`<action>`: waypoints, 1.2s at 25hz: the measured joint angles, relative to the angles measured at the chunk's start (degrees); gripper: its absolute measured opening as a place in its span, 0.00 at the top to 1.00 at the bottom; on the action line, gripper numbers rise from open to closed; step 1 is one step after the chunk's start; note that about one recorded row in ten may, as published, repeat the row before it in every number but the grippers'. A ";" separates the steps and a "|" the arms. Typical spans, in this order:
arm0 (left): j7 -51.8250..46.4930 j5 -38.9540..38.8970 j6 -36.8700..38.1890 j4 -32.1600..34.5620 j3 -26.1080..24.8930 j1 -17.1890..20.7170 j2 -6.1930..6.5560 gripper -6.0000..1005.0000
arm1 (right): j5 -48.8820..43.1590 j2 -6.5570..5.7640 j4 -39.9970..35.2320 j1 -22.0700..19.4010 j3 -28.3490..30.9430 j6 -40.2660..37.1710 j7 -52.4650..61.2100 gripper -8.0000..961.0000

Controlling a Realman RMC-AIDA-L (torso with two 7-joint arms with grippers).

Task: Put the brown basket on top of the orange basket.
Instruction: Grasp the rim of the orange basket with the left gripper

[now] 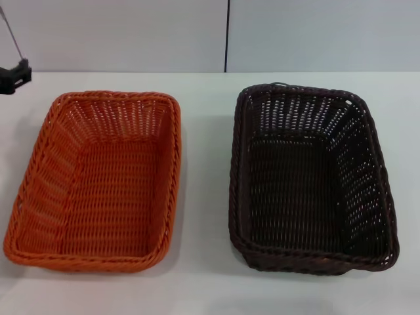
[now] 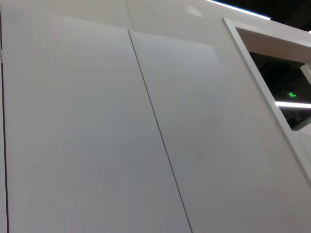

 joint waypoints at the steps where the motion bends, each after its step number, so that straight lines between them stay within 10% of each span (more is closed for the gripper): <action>1: 2.07 -0.17 -3.40 1.42 -0.63 -0.49 -0.51 0.15 | 0.01 0.03 -0.03 -0.06 -0.04 -0.03 0.00 0.30; 8: 22.64 -10.24 -25.40 9.14 -10.32 -4.31 -6.04 0.15 | -0.04 -0.07 0.19 0.25 -0.27 0.30 0.03 0.31; 15: 26.28 -15.87 -42.55 15.44 -18.23 -7.37 -6.14 0.15 | -0.08 -0.14 1.59 0.25 -0.34 1.40 0.05 0.31; 30: 22.92 -9.30 -57.46 18.00 -18.19 -11.71 -6.36 0.15 | 0.32 -0.10 2.63 -1.57 -0.05 3.72 0.09 0.30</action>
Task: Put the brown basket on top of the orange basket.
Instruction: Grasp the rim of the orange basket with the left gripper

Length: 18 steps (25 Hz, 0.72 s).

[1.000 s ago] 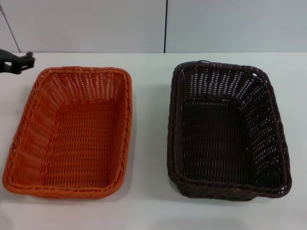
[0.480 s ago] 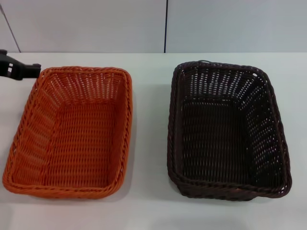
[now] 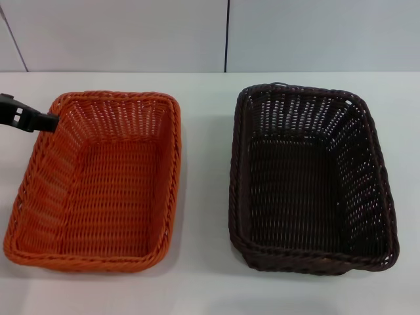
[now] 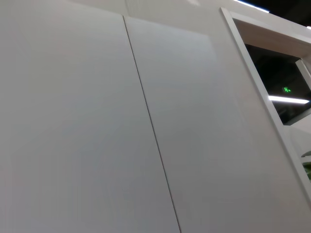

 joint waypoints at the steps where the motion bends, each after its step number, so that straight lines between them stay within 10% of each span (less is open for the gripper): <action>1: -0.07 0.27 -0.47 -0.04 0.01 -0.03 0.00 0.15 | 0.01 -0.01 0.11 -0.03 -0.01 0.07 0.00 0.30; 18: -1.59 5.49 -4.11 -11.65 0.73 -4.62 -0.13 0.16 | -0.33 0.12 0.05 -0.10 -0.23 0.68 -0.52 0.31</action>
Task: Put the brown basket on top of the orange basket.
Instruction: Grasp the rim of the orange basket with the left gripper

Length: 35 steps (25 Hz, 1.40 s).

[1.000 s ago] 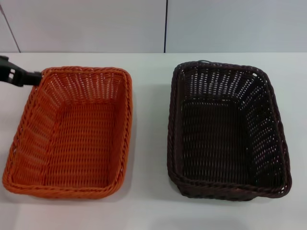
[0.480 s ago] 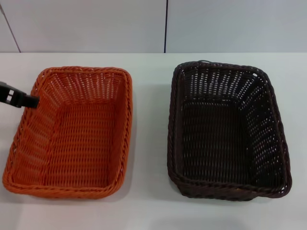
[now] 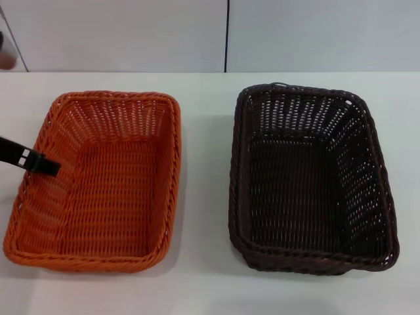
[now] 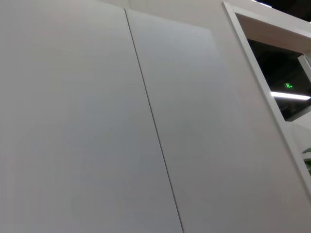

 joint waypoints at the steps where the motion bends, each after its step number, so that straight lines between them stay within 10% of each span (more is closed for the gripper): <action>1: -0.03 0.26 0.06 -0.42 0.00 -0.19 -0.03 0.16 | -0.01 0.00 -0.02 -0.02 -0.02 -0.22 -0.01 0.31; 30: 0.63 6.77 -2.62 -17.40 1.79 -10.77 -0.19 0.17 | -0.01 -0.20 0.27 0.10 -0.11 -0.27 0.02 0.30; 35: -2.06 10.25 -2.82 -16.63 4.84 -10.76 -0.34 0.31 | -0.02 -0.20 0.07 0.40 -0.10 -0.28 0.05 0.31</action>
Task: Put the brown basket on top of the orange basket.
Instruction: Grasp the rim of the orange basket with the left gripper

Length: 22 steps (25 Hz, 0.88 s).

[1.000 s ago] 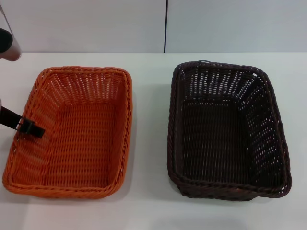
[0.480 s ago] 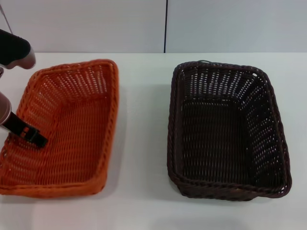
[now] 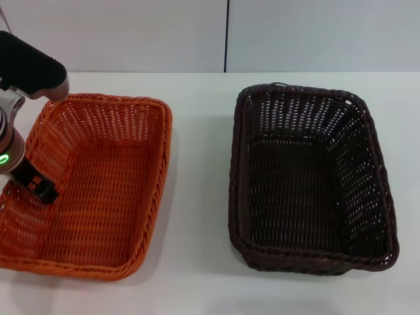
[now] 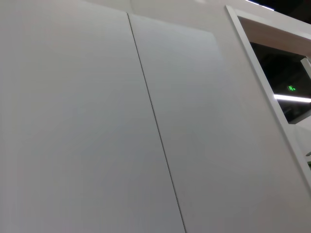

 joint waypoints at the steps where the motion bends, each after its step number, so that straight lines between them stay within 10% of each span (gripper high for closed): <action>1: -0.14 0.15 -0.10 0.49 0.15 0.07 -0.03 0.34 | 0.00 0.00 -0.02 0.02 -0.04 -0.02 0.00 0.31; 22: 5.43 0.12 -4.24 11.58 0.87 0.86 0.24 0.53 | -0.09 0.09 0.05 -0.30 -0.44 -0.83 0.32 0.30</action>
